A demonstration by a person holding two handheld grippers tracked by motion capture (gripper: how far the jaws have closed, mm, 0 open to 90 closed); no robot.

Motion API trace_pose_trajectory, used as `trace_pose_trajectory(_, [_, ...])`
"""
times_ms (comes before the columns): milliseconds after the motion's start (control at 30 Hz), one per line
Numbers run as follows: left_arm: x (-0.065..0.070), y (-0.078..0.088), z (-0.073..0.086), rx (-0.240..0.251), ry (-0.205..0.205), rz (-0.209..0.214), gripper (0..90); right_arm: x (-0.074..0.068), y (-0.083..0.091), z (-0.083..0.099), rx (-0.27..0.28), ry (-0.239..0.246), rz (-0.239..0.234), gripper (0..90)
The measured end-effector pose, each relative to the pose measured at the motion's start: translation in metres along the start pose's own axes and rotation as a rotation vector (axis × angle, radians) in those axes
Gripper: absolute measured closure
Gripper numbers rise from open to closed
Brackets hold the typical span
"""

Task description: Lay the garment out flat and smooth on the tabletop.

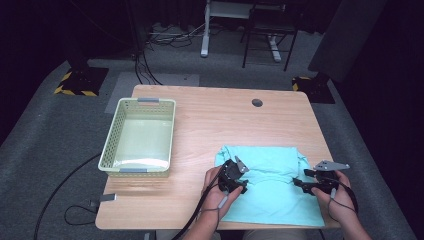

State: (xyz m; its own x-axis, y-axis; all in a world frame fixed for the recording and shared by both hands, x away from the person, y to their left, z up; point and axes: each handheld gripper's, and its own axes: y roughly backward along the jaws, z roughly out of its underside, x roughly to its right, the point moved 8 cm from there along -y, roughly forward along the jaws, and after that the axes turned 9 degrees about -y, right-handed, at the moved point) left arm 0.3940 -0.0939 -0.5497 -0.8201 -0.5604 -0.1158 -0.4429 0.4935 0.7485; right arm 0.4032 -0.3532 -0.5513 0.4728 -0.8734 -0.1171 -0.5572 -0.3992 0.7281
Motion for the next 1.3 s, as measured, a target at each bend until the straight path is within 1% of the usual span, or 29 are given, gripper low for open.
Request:
trace_pose_trajectory(33, [0.000,-0.002,0.000,-0.014,-0.005,0.007,44.9,0.001,-0.002,-0.001,-0.003,-0.001,-0.004,38.5])
trace_pose_trajectory(67, [0.000,-0.004,0.000,-0.025,-0.011,0.009,50.4,0.001,-0.004,-0.001,-0.004,0.004,-0.007,41.3])
trace_pose_trajectory(100, [0.000,-0.004,0.000,-0.025,-0.011,0.009,57.1,0.001,-0.004,-0.001,-0.004,0.004,-0.007,41.3])
trace_pose_trajectory(133, [-0.001,-0.005,-0.002,-0.032,-0.018,-0.011,62.9,0.002,-0.006,-0.003,-0.010,0.032,-0.012,51.0])
trace_pose_trajectory(167, [-0.001,-0.005,-0.002,-0.032,-0.018,-0.011,70.9,0.002,-0.006,-0.003,-0.010,0.032,-0.012,51.0])
trace_pose_trajectory(200, [-0.002,-0.006,-0.003,-0.037,-0.021,-0.020,76.7,0.000,-0.006,-0.005,-0.015,0.057,-0.028,69.6])
trace_pose_trajectory(233, [-0.002,-0.006,-0.003,-0.037,-0.021,-0.020,79.4,0.000,-0.006,-0.005,-0.015,0.057,-0.028,69.6])
trace_pose_trajectory(267, [-0.002,-0.005,-0.003,-0.034,-0.020,-0.020,81.8,-0.001,-0.005,-0.006,-0.016,0.083,-0.022,79.7])
trace_pose_trajectory(333, [-0.003,-0.002,-0.004,-0.020,-0.022,-0.030,83.4,-0.002,-0.004,-0.007,-0.005,0.101,-0.016,86.6])
trace_pose_trajectory(400, [-0.001,0.002,-0.006,-0.003,-0.027,-0.039,84.3,-0.004,0.000,-0.007,0.010,0.105,-0.019,89.5])
trace_pose_trajectory(433, [-0.001,0.002,-0.006,-0.003,-0.027,-0.039,84.3,-0.005,0.002,-0.007,0.016,0.108,-0.018,89.9])
trace_pose_trajectory(500, [0.002,0.008,-0.009,0.015,-0.032,-0.040,84.3,-0.006,0.008,-0.006,0.026,0.113,-0.020,90.0])
trace_pose_trajectory(533, [0.005,0.014,-0.010,0.024,-0.041,-0.043,84.3,-0.007,0.011,-0.006,0.028,0.114,-0.023,90.0])
trace_pose_trajectory(600, [0.009,0.021,-0.011,0.039,-0.042,-0.041,84.1,-0.010,0.017,-0.004,0.035,0.116,-0.024,90.0])
trace_pose_trajectory(633, [0.009,0.021,-0.011,0.039,-0.042,-0.041,84.1,-0.012,0.020,-0.004,0.042,0.119,-0.026,90.0])
trace_pose_trajectory(667, [0.013,0.029,-0.012,0.060,-0.039,-0.042,83.9,-0.014,0.025,-0.003,0.048,0.123,-0.030,90.0])
trace_pose_trajectory(800, [0.021,0.047,-0.011,0.087,-0.058,-0.041,83.5,-0.023,0.040,0.001,0.068,0.134,-0.043,90.0])
trace_pose_trajectory(833, [0.021,0.047,-0.011,0.087,-0.058,-0.041,83.5,-0.023,0.040,0.001,0.068,0.134,-0.043,90.0])
trace_pose_trajectory(867, [0.027,0.055,-0.010,0.098,-0.062,-0.039,83.3,-0.028,0.049,0.004,0.075,0.141,-0.053,90.0])
trace_pose_trajectory(900, [0.027,0.055,-0.010,0.098,-0.062,-0.039,83.2,-0.030,0.052,0.005,0.078,0.143,-0.056,90.0])
trace_pose_trajectory(933, [0.032,0.062,-0.008,0.104,-0.070,-0.033,83.1,-0.032,0.056,0.006,0.083,0.146,-0.061,90.0])
trace_pose_trajectory(967, [0.032,0.062,-0.008,0.104,-0.070,-0.033,83.0,-0.034,0.060,0.007,0.086,0.148,-0.066,90.0])
trace_pose_trajectory(1000, [0.038,0.068,-0.005,0.107,-0.075,-0.026,83.0,-0.036,0.065,0.008,0.088,0.150,-0.071,90.0])
trace_pose_trajectory(1033, [0.038,0.068,-0.005,0.107,-0.075,-0.026,82.9,-0.039,0.068,0.008,0.091,0.155,-0.075,90.0])
trace_pose_trajectory(1067, [0.045,0.074,-0.003,0.105,-0.082,-0.016,82.8,-0.042,0.072,0.010,0.090,0.162,-0.080,90.0])
trace_pose_trajectory(1167, [0.055,0.081,0.001,0.101,-0.095,0.004,82.5,-0.050,0.082,0.014,0.080,0.183,-0.091,90.0])
trace_pose_trajectory(1233, [0.058,0.083,0.002,0.098,-0.098,0.010,82.4,-0.053,0.084,0.015,0.076,0.190,-0.096,90.0])
trace_pose_trajectory(1267, [0.062,0.087,0.004,0.095,-0.099,0.018,82.3,-0.058,0.089,0.018,0.067,0.204,-0.103,90.0])
trace_pose_trajectory(1300, [0.062,0.087,0.004,0.095,-0.099,0.018,82.3,-0.058,0.089,0.018,0.067,0.204,-0.103,90.0])
